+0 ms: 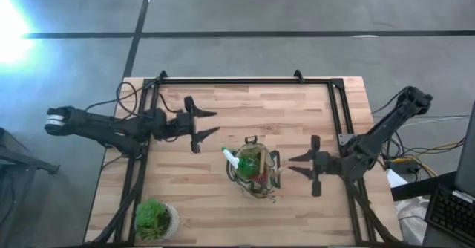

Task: Pick & Place Garden tools in Gardening bag
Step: Return to Home Position

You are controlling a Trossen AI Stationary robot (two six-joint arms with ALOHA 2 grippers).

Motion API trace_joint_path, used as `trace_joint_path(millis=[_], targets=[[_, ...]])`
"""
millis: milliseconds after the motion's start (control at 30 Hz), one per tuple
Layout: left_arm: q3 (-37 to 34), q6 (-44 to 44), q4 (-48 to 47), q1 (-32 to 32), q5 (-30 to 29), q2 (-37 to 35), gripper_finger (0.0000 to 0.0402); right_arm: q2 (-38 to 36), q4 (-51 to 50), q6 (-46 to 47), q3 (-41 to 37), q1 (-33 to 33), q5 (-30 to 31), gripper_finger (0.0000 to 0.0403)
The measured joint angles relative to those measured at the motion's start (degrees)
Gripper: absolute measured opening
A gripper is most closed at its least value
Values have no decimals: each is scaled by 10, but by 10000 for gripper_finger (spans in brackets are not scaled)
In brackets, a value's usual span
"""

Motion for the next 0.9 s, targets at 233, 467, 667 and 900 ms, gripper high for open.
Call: trace_joint_path(millis=[233, 467, 667, 900], targets=[[0, -15, -82, 0, 26, -25, 223, -111, -182, 22, -9, -2, -2, 33], [-3, -18, -176, 3, 25, -57, 113, -229, -200, -14, -60, -2, -51, 9], [-51, -16, -173, 18, 25, -85, 10, -352, -234, -32, -109, -2, -55, 8], [-137, -18, -107, 59, 67, -162, 9, -526, -246, -78, -164, -2, -71, 8]])
